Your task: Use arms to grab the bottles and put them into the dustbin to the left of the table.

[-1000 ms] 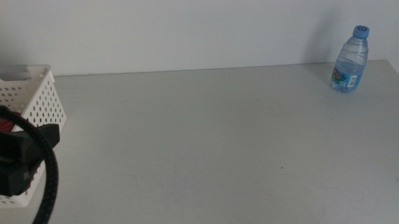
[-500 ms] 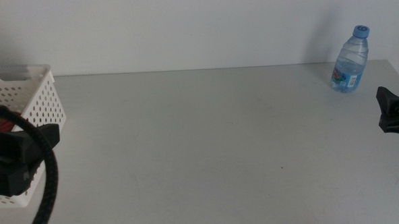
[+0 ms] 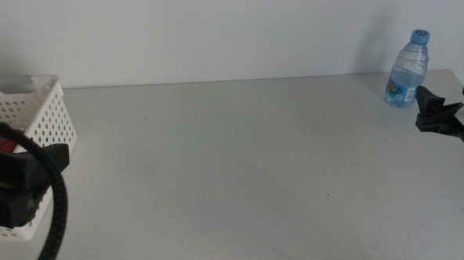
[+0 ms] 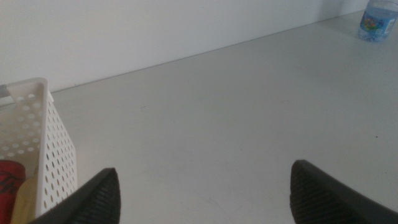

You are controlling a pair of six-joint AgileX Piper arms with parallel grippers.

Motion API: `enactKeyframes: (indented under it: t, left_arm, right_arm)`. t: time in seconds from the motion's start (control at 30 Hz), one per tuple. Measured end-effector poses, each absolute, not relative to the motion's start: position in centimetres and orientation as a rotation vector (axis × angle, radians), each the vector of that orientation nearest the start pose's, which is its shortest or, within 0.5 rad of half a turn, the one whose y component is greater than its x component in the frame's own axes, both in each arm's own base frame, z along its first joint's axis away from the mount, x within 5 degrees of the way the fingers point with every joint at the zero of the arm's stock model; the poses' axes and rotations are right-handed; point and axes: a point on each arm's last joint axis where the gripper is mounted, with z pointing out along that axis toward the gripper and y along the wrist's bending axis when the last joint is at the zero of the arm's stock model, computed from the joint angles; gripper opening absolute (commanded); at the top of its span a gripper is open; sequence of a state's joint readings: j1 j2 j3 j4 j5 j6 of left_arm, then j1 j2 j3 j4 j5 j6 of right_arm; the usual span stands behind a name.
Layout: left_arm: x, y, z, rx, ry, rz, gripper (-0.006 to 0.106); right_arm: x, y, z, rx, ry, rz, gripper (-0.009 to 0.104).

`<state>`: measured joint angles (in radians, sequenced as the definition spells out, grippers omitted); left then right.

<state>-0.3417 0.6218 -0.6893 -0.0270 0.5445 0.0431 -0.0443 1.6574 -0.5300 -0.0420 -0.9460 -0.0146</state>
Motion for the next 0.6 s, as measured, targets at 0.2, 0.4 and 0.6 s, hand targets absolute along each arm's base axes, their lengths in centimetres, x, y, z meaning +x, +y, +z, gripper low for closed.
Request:
enactKeyframes:
  t: [0.2,0.4,0.6]
  left_arm:
    - [11.4,-4.2,34.5,0.362,1.933,-0.225,0.094]
    - [11.4,-4.2,34.5,0.362,1.933,-0.225,0.094]
    - [11.4,-4.2,34.5,0.362,1.933,-0.225,0.094]
  right_arm:
    - [34.0,-1.4,18.1,-0.008,1.643,-0.055,0.066]
    - [37.9,-1.6,16.0,-0.008,1.650,-0.066,0.066]
    - [40.4,-2.5,14.4,0.022,1.653,-0.165,0.066]
